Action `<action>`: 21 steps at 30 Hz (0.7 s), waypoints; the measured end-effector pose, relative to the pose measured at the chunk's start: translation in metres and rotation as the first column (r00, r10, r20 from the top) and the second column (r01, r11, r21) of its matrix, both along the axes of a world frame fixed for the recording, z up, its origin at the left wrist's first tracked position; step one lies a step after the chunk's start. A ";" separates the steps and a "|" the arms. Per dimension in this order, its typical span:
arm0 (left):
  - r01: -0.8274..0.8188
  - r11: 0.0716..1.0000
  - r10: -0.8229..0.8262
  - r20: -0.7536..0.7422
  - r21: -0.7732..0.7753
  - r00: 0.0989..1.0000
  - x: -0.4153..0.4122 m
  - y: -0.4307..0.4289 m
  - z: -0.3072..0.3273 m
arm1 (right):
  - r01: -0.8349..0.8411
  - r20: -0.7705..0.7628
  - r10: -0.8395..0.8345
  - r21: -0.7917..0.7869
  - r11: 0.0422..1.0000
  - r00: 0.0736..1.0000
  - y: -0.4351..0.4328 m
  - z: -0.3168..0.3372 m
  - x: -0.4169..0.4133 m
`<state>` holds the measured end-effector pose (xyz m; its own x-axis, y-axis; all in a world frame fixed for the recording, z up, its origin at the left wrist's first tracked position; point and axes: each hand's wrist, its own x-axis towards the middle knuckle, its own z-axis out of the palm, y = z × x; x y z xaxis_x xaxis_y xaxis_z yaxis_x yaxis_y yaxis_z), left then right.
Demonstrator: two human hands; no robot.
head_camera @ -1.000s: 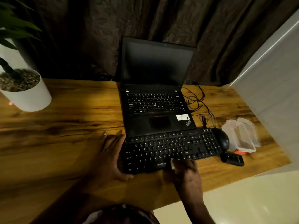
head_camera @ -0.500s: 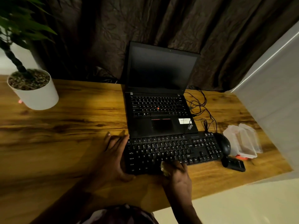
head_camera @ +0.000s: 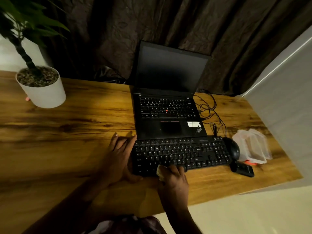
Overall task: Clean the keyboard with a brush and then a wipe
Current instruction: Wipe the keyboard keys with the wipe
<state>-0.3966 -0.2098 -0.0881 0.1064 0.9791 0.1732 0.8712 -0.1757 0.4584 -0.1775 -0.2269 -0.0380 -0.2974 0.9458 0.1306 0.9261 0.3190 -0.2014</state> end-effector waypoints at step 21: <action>-0.035 0.998 0.037 -0.045 0.044 0.998 -0.003 0.011 -0.021 | -0.254 -0.025 0.257 0.078 0.964 0.966 -0.012 -0.012 -0.033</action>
